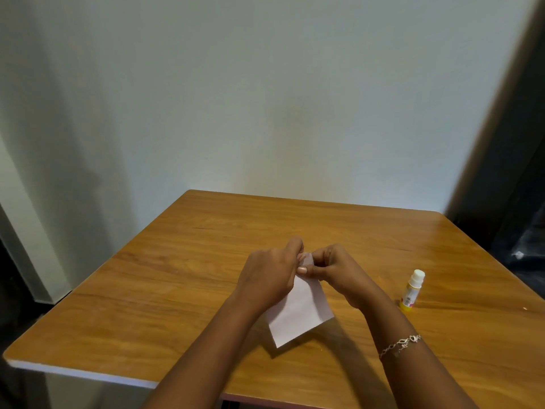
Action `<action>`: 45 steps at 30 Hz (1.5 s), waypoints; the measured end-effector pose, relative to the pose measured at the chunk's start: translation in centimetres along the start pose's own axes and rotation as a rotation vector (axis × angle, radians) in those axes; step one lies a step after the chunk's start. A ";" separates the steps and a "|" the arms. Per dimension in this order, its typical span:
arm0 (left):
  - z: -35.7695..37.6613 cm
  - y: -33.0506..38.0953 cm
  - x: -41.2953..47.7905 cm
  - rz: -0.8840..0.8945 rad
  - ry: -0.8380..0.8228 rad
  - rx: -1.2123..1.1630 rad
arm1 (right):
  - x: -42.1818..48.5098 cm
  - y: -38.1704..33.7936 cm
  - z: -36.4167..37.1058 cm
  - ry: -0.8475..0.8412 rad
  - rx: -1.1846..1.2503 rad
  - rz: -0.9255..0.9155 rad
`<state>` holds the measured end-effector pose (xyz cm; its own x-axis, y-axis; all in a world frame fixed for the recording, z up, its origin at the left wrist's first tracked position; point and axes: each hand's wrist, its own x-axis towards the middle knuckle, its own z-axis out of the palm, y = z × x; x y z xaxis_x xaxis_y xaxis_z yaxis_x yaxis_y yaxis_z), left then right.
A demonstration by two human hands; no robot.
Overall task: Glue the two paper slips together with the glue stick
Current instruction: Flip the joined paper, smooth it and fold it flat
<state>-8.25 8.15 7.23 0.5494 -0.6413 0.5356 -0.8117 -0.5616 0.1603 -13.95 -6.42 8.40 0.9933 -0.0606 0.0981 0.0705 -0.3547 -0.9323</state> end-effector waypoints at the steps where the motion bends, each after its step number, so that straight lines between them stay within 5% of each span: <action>1: 0.0 0.0 0.0 0.007 -0.007 -0.019 | 0.0 0.0 0.0 0.003 -0.030 -0.006; 10: -1.3 -0.2 0.3 0.142 -0.039 -0.094 | 0.0 -0.2 0.3 -0.144 -0.128 0.046; 17: -0.9 -1.3 -0.2 0.031 0.135 -0.175 | -0.5 0.8 -0.6 -0.234 -0.163 0.102; 24: 0.0 -1.5 -1.1 -0.107 0.218 -0.214 | -1.2 2.5 -1.3 -0.205 -0.153 0.156; 29: 1.1 -1.7 -2.2 -0.318 0.280 -0.322 | -1.4 3.4 -1.2 0.003 -0.054 0.113; 33: 0.9 -1.5 -2.8 -0.362 0.249 -0.217 | -1.3 2.9 -1.0 0.021 -0.189 0.077; 36: 0.3 -1.0 -2.1 -0.112 0.199 -0.027 | -1.0 2.1 -0.8 0.005 -0.461 0.020; 40: 0.0 0.1 -0.8 0.118 -0.091 0.086 | -0.8 0.9 -0.2 0.000 -0.656 -0.076; 45: -0.1 0.1 -0.2 0.038 -0.164 -0.070 | -1.1 0.2 0.0 -0.006 -0.628 -0.118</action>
<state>-8.51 8.27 7.26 0.5384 -0.7412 0.4010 -0.8412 -0.5013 0.2028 -15.03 -6.42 8.14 0.9828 0.0163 0.1840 0.1138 -0.8380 -0.5336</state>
